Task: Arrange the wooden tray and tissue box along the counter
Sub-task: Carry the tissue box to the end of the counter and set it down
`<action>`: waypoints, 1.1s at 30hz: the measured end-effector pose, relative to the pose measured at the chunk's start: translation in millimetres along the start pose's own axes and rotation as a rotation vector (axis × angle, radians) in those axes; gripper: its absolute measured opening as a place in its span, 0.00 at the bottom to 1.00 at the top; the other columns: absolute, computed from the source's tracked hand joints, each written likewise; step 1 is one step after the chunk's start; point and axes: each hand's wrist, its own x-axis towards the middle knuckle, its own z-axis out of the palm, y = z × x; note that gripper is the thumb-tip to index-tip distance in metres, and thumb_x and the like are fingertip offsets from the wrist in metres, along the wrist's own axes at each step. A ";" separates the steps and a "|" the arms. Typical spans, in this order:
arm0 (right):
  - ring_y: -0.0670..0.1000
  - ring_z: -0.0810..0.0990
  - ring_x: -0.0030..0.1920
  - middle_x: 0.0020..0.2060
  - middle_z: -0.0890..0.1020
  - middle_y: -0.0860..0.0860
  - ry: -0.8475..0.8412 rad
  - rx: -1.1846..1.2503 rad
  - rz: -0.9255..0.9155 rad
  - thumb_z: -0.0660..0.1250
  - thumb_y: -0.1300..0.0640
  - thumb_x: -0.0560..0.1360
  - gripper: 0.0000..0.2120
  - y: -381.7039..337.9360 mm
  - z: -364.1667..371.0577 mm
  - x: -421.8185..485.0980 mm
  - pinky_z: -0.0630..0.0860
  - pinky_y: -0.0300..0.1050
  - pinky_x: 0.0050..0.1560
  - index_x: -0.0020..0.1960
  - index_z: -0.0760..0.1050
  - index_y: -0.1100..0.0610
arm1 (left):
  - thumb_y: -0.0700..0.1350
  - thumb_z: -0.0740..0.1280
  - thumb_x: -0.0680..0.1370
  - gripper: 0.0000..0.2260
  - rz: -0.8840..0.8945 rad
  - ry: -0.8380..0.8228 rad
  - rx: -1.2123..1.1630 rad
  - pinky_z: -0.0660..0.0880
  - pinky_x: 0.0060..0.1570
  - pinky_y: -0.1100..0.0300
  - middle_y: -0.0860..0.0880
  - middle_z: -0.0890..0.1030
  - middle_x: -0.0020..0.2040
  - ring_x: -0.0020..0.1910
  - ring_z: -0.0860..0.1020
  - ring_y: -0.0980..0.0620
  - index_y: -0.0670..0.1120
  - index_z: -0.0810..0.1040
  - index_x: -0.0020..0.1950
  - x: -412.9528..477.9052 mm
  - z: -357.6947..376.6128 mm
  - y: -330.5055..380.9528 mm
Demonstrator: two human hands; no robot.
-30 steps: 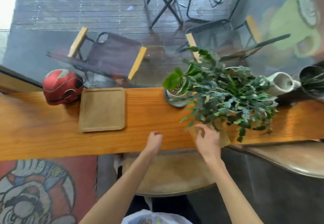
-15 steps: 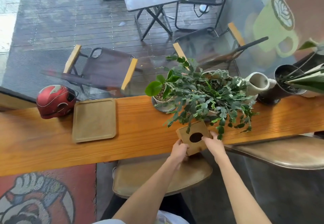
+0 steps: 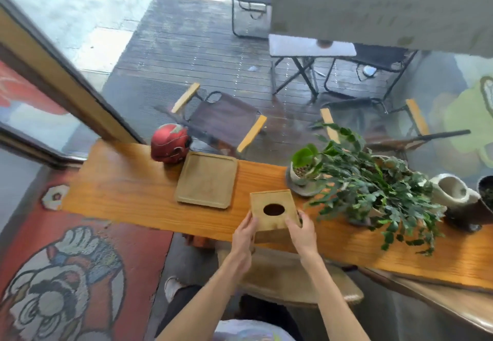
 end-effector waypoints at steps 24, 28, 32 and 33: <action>0.59 0.84 0.57 0.64 0.81 0.54 -0.807 0.188 0.039 0.77 0.42 0.69 0.39 -81.2 476.9 -248.8 0.84 0.55 0.48 0.74 0.64 0.47 | 0.34 0.75 0.70 0.44 0.336 0.362 -0.625 0.77 0.34 0.55 0.35 0.77 0.67 0.42 0.80 0.45 0.68 0.54 0.69 -103.5 -504.3 59.2; 0.55 0.83 0.58 0.64 0.79 0.52 -0.738 0.199 0.001 0.75 0.47 0.72 0.38 -86.4 490.1 -238.6 0.83 0.54 0.53 0.76 0.62 0.48 | 0.30 0.74 0.71 0.41 0.298 0.327 -0.673 0.79 0.50 0.40 0.35 0.79 0.64 0.51 0.82 0.36 0.65 0.56 0.66 -92.6 -516.0 65.3; 0.54 0.83 0.54 0.64 0.78 0.54 -0.656 0.247 0.018 0.73 0.53 0.75 0.32 -95.1 478.2 -217.4 0.83 0.47 0.41 0.73 0.62 0.47 | 0.36 0.69 0.77 0.21 0.214 0.253 -0.681 0.81 0.38 0.50 0.36 0.80 0.59 0.41 0.82 0.43 0.48 0.66 0.66 -76.6 -522.7 78.4; 0.55 0.84 0.54 0.64 0.79 0.54 -0.630 0.251 0.027 0.72 0.53 0.75 0.32 -95.2 474.3 -209.5 0.83 0.47 0.41 0.74 0.61 0.47 | 0.38 0.66 0.79 0.15 0.196 0.230 -0.637 0.80 0.35 0.52 0.37 0.81 0.56 0.40 0.82 0.45 0.43 0.70 0.64 -71.5 -524.9 84.2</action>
